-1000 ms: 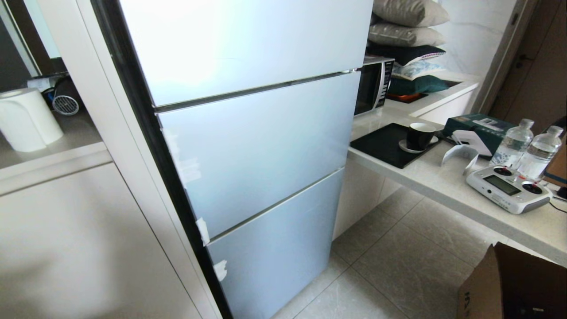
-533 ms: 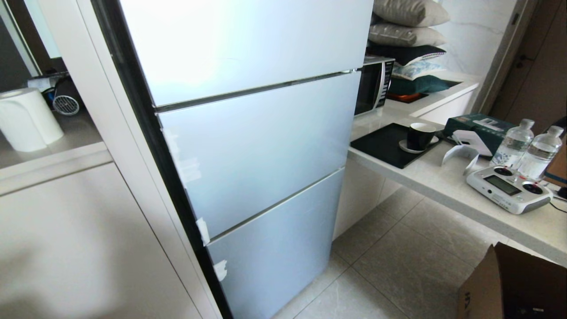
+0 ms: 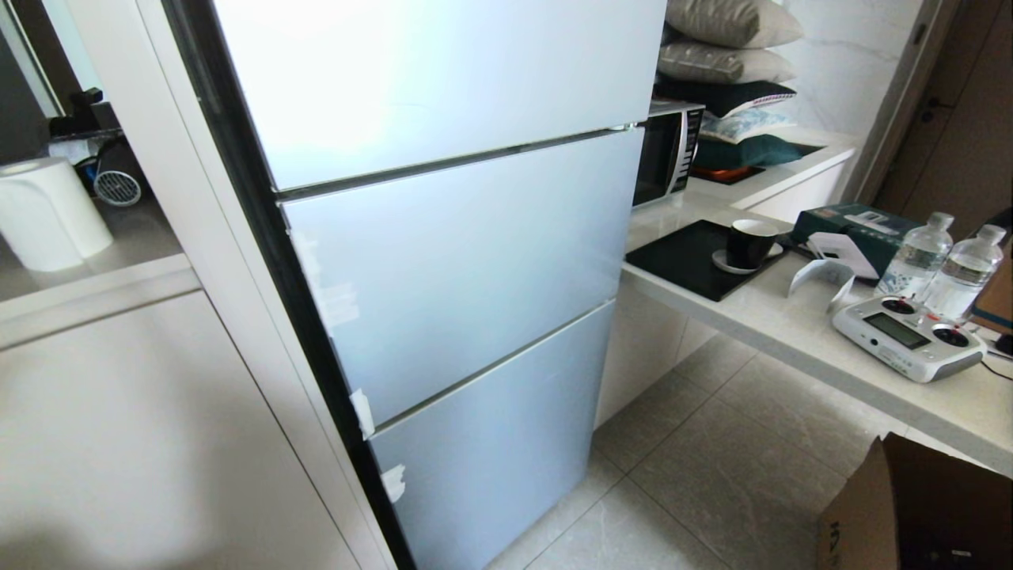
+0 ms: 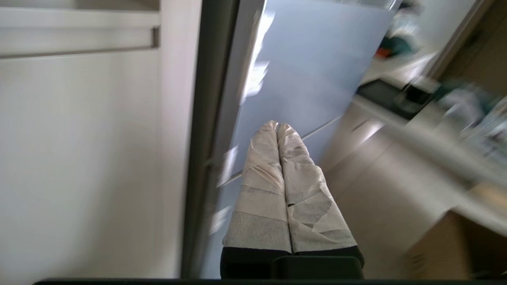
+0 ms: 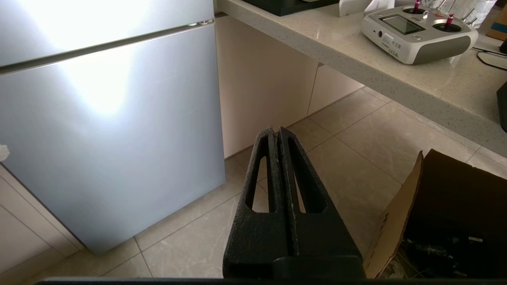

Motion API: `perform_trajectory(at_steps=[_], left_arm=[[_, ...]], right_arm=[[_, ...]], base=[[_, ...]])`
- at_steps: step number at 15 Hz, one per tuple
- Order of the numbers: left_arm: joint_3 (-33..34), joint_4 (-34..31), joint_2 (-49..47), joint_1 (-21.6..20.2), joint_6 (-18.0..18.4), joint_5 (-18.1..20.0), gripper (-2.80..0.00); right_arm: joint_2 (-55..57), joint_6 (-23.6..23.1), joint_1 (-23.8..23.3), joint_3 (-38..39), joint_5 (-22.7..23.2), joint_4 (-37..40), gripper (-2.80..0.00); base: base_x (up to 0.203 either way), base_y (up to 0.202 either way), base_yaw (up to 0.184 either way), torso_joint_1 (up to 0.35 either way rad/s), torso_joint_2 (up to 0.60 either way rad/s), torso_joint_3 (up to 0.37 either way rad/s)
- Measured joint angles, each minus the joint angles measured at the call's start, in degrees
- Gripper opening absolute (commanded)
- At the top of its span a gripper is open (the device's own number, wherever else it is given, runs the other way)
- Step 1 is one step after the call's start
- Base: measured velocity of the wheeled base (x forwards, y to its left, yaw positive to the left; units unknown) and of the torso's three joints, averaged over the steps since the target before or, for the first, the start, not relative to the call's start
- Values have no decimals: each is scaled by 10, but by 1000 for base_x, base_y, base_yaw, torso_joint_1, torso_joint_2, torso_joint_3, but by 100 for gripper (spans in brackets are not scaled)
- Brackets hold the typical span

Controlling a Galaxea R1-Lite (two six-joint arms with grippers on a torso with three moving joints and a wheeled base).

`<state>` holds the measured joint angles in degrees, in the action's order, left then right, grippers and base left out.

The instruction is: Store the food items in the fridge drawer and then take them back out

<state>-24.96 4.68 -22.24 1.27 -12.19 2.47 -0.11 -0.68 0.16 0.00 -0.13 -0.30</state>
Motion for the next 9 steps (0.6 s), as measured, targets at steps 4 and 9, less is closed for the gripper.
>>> perform_trajectory(at_steps=[4, 9], left_arm=[[-33, 49, -103, 2, -119, 4, -280], [-47, 81, -201, 5, -372, 40, -280]], right_arm=[[0, 0, 0, 0, 0, 0, -280], [0, 0, 0, 0, 0, 0, -280]], base=[[0, 0, 0, 0, 0, 0], [0, 0, 0, 0, 0, 0]])
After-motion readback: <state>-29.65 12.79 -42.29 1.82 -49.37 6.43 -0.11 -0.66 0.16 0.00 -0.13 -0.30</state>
